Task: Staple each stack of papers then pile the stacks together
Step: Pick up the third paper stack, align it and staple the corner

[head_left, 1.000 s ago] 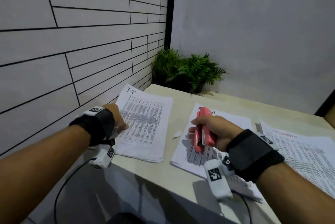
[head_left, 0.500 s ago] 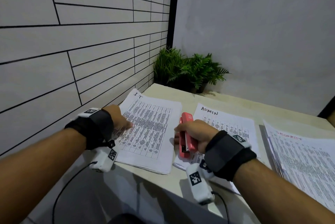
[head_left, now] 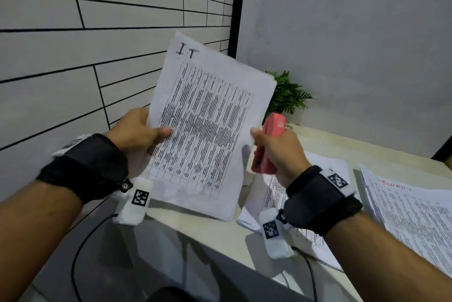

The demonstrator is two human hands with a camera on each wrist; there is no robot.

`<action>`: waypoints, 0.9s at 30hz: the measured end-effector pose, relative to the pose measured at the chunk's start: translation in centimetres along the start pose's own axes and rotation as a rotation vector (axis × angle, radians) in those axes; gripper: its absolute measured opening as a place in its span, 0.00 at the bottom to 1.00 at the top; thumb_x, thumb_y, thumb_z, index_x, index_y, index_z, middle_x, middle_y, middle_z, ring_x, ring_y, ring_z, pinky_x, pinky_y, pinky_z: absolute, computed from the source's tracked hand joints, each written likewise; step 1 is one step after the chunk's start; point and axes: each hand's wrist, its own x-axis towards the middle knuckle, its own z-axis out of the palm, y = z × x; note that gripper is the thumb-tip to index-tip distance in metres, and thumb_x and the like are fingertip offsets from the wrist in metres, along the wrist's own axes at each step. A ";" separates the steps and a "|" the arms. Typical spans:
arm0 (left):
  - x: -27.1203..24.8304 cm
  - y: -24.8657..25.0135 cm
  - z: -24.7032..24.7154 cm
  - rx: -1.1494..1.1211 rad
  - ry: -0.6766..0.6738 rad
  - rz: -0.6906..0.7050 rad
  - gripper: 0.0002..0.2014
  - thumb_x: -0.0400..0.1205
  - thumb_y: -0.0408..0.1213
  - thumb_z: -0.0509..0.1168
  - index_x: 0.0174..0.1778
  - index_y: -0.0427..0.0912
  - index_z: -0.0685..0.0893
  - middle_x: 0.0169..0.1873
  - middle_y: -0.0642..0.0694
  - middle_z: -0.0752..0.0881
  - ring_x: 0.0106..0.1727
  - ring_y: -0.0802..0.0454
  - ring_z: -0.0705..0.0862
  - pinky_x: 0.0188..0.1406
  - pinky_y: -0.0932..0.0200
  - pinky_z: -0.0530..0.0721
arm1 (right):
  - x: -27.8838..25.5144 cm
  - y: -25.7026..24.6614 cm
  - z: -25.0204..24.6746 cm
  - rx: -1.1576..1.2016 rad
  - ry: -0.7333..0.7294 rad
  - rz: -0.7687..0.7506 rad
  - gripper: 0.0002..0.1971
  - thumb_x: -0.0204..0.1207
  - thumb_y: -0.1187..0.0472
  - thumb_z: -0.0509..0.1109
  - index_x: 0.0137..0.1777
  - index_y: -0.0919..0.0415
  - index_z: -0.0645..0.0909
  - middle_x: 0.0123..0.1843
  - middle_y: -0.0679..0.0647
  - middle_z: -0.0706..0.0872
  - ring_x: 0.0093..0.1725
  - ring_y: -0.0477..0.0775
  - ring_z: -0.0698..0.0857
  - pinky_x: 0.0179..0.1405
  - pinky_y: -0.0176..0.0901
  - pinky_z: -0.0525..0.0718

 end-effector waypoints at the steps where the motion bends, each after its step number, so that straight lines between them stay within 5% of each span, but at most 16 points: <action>1: -0.4 0.4 0.0 -0.030 0.022 0.053 0.05 0.79 0.32 0.69 0.46 0.46 0.83 0.38 0.53 0.88 0.38 0.56 0.86 0.37 0.62 0.88 | 0.1 -0.7 0.2 0.029 0.033 -0.057 0.10 0.76 0.59 0.75 0.48 0.61 0.76 0.38 0.55 0.77 0.36 0.53 0.78 0.34 0.45 0.82; 4: -1.3 1.2 0.5 -0.164 0.125 0.147 0.09 0.80 0.31 0.68 0.55 0.42 0.84 0.42 0.48 0.90 0.38 0.50 0.88 0.39 0.53 0.88 | 0.1 -2.6 0.9 0.040 0.086 -0.199 0.10 0.75 0.62 0.75 0.48 0.60 0.75 0.38 0.54 0.77 0.37 0.54 0.81 0.34 0.53 0.88; 6: -1.9 1.9 0.9 -0.252 0.219 0.206 0.13 0.79 0.31 0.68 0.59 0.42 0.81 0.43 0.50 0.89 0.38 0.53 0.88 0.32 0.60 0.88 | -0.2 -3.7 1.3 0.035 0.113 -0.309 0.11 0.75 0.64 0.74 0.48 0.59 0.73 0.37 0.52 0.76 0.32 0.51 0.80 0.28 0.50 0.89; 9: -2.5 1.5 1.6 -0.301 0.338 0.238 0.17 0.78 0.32 0.70 0.61 0.48 0.78 0.47 0.57 0.87 0.45 0.64 0.88 0.39 0.68 0.88 | -0.9 -4.4 1.7 0.007 0.140 -0.463 0.12 0.74 0.63 0.75 0.49 0.57 0.73 0.38 0.51 0.78 0.32 0.52 0.82 0.25 0.45 0.87; 14: -3.6 -0.1 2.7 -0.282 0.309 0.239 0.21 0.77 0.39 0.71 0.66 0.48 0.77 0.49 0.60 0.85 0.46 0.69 0.86 0.38 0.75 0.83 | -2.2 -2.2 3.2 -0.101 0.061 -0.403 0.12 0.73 0.61 0.76 0.51 0.52 0.76 0.41 0.53 0.82 0.40 0.58 0.85 0.39 0.65 0.90; 18: -3.3 1.5 1.5 -0.250 0.329 0.385 0.18 0.79 0.42 0.68 0.65 0.49 0.77 0.53 0.58 0.85 0.51 0.69 0.86 0.42 0.74 0.83 | -2.5 -1.7 3.4 -0.164 0.086 -0.468 0.13 0.73 0.63 0.76 0.50 0.52 0.74 0.37 0.50 0.81 0.34 0.56 0.83 0.36 0.62 0.90; 22: -2.3 4.6 -0.9 -0.343 0.414 0.508 0.16 0.79 0.40 0.69 0.63 0.45 0.77 0.52 0.53 0.86 0.52 0.61 0.87 0.46 0.65 0.87 | -2.1 -3.6 2.9 -0.153 0.120 -0.567 0.13 0.74 0.64 0.75 0.51 0.52 0.74 0.41 0.52 0.83 0.42 0.61 0.87 0.42 0.61 0.90; 27: -1.7 6.9 -2.1 -0.405 0.461 0.634 0.17 0.81 0.34 0.68 0.61 0.57 0.76 0.52 0.51 0.82 0.47 0.62 0.85 0.43 0.68 0.87 | -1.6 -5.2 2.9 -0.119 0.137 -0.610 0.12 0.73 0.63 0.75 0.54 0.56 0.76 0.47 0.56 0.86 0.46 0.59 0.87 0.46 0.61 0.90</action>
